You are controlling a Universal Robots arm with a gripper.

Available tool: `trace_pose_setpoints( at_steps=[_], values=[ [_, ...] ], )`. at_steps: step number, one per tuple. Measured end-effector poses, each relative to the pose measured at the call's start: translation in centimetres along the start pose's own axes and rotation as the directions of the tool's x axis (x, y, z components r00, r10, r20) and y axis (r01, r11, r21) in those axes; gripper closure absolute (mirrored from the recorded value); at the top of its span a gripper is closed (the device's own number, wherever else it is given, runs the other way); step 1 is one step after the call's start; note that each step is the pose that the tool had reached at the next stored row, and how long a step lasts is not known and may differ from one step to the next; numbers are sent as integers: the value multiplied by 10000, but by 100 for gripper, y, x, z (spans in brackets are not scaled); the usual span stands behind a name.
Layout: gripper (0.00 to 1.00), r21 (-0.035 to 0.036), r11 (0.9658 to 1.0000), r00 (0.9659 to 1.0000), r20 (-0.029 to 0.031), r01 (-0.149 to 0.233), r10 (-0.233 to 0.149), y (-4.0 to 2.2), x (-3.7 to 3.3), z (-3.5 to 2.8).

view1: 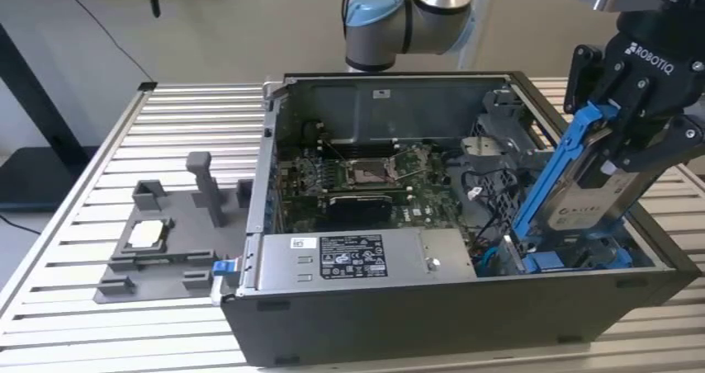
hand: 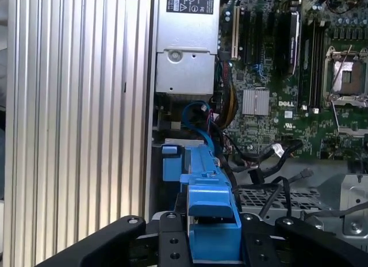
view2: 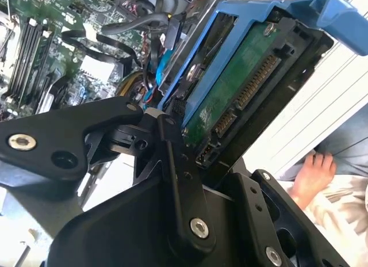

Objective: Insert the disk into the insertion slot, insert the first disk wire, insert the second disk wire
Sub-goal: 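Insert the disk into the insertion slot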

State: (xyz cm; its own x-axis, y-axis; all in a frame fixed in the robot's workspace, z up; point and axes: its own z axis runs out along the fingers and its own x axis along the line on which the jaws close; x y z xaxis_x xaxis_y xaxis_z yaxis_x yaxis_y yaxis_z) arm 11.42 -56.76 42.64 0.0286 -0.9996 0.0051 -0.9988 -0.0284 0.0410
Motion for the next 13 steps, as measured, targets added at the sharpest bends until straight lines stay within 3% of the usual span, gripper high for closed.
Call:
trace_pose_setpoints(
  at_steps=[13],
  values=[
    [67,-1,10000,10000,-2,-1,1,-58,1,163]
  ],
)
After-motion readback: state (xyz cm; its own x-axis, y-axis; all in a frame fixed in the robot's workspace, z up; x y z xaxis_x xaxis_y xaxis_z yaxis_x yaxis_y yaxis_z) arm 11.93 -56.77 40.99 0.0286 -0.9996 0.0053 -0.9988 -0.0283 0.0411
